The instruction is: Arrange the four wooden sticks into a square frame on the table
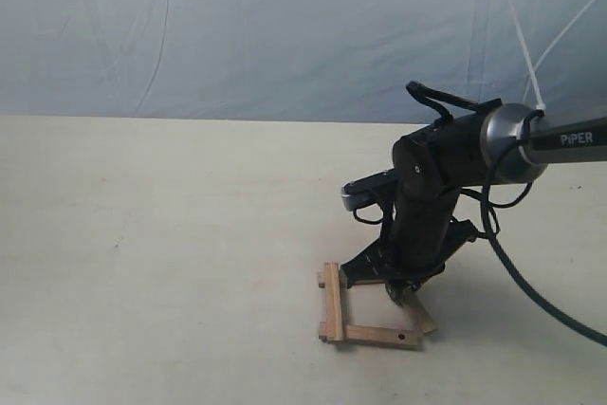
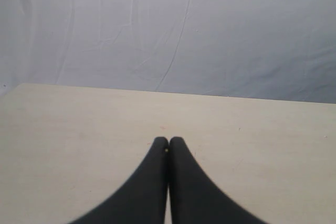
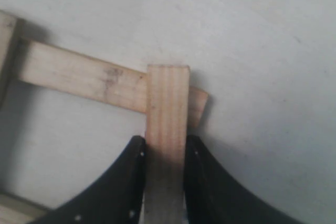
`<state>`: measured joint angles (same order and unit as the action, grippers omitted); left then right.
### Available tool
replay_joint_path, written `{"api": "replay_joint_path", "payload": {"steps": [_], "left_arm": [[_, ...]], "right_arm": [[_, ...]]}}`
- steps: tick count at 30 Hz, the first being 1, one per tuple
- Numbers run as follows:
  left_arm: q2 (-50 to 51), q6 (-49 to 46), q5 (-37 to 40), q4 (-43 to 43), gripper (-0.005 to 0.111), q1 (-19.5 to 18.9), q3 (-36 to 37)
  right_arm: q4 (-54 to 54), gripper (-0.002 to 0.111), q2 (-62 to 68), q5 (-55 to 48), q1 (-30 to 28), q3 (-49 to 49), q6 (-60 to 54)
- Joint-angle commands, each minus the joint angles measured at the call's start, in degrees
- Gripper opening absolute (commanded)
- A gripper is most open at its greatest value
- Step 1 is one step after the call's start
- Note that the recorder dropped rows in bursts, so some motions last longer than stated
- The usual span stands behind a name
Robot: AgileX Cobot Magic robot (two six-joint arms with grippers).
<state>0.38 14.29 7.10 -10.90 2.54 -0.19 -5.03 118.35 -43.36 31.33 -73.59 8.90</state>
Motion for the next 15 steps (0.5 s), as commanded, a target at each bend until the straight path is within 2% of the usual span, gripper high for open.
{"api": "replay_joint_path", "payload": {"steps": [1,15], "left_arm": [[-0.38,0.04,-0.25,-0.32,0.0,-0.2,0.19],[-0.38,0.04,-1.69,0.06,0.0,-0.2,0.19]], "right_arm": [[-0.01,-0.001,0.19,0.38,0.13,0.3,0.08],[0.08,-0.001,0.19,2.8,0.13,0.3,0.08]]}}
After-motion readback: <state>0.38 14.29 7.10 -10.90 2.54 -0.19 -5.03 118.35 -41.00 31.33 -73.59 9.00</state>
